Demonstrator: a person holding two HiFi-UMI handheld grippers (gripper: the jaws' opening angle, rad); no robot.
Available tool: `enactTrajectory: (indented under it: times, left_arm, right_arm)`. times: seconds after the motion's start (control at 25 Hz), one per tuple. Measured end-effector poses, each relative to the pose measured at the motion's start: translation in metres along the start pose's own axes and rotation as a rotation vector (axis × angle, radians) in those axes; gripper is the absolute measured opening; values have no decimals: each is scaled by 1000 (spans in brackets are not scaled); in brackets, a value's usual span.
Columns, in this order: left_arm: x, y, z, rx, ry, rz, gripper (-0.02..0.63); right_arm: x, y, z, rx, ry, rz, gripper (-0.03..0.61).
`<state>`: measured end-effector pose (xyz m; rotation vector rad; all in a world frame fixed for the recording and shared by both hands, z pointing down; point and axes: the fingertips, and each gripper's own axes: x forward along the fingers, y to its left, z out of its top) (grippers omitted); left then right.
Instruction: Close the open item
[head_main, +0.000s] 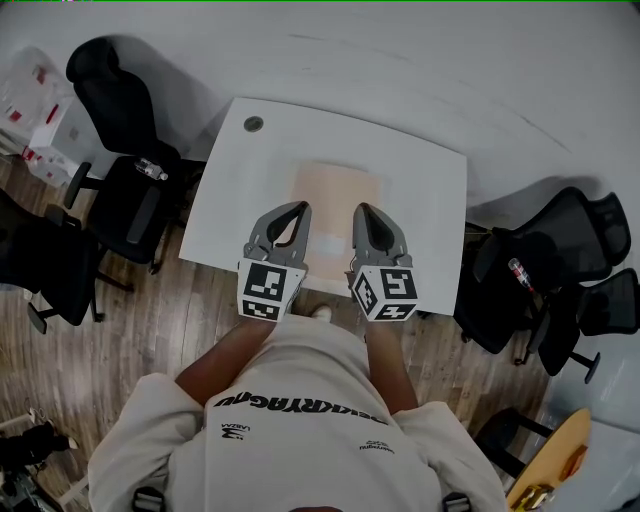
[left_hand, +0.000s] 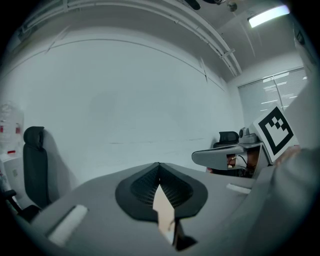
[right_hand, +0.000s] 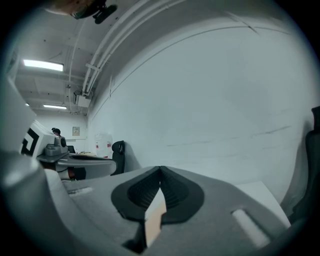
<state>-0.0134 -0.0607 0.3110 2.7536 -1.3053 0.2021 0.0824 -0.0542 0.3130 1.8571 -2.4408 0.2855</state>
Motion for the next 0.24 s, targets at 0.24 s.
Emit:
enactTrajectory:
  times: [0.24]
  left_arm:
    - [9, 0, 5, 0, -13, -6, -1]
  right_arm:
    - [3, -6, 9, -10, -24, -2, -2]
